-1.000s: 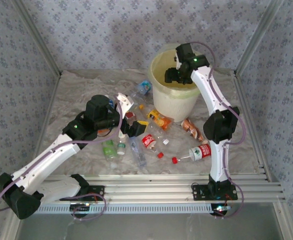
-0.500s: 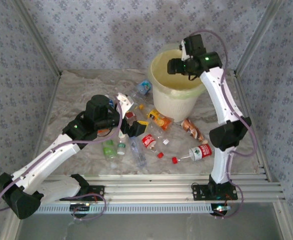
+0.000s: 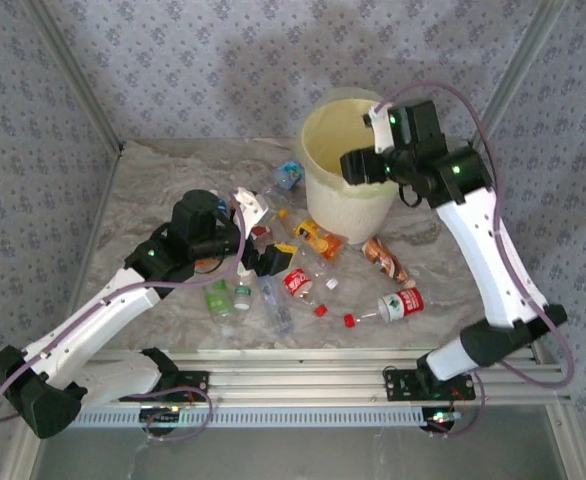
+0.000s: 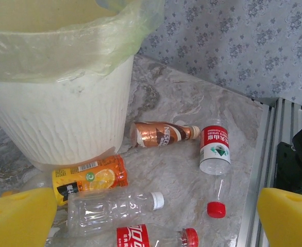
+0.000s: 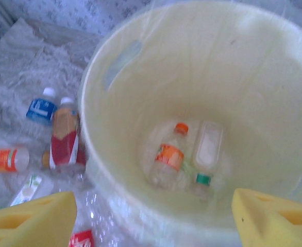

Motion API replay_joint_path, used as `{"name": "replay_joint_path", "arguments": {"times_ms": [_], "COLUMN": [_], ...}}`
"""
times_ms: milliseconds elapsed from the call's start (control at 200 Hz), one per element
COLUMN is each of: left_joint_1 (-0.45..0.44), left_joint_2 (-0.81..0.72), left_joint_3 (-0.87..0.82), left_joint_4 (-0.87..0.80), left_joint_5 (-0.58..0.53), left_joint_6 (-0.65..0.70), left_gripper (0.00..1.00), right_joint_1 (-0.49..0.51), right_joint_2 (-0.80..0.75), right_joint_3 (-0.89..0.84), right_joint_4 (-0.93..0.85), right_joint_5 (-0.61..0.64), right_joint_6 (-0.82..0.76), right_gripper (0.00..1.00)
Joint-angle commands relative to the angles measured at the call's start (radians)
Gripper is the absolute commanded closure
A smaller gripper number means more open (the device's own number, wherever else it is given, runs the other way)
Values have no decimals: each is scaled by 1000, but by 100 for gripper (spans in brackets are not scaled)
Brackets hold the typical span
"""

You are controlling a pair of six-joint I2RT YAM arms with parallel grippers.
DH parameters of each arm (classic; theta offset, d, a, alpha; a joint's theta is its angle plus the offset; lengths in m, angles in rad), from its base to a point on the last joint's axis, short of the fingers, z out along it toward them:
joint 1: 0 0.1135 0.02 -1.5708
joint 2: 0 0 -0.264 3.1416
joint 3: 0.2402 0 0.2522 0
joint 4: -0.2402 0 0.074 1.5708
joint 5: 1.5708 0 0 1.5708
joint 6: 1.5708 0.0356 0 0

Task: Put the plastic bottles in the bin

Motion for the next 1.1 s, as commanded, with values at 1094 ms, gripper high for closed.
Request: {"name": "replay_joint_path", "arguments": {"times_ms": [1094], "left_joint_1": [-7], "left_joint_2": [5], "left_joint_3": [39], "left_joint_4": [-4], "left_joint_5": [47], "left_joint_6": [16], "left_gripper": [0], "right_joint_1": [-209], "right_joint_2": [-209], "right_joint_3": [-1049], "right_joint_4": [539], "right_joint_5": [-81], "right_joint_6": [197], "right_gripper": [17]}}
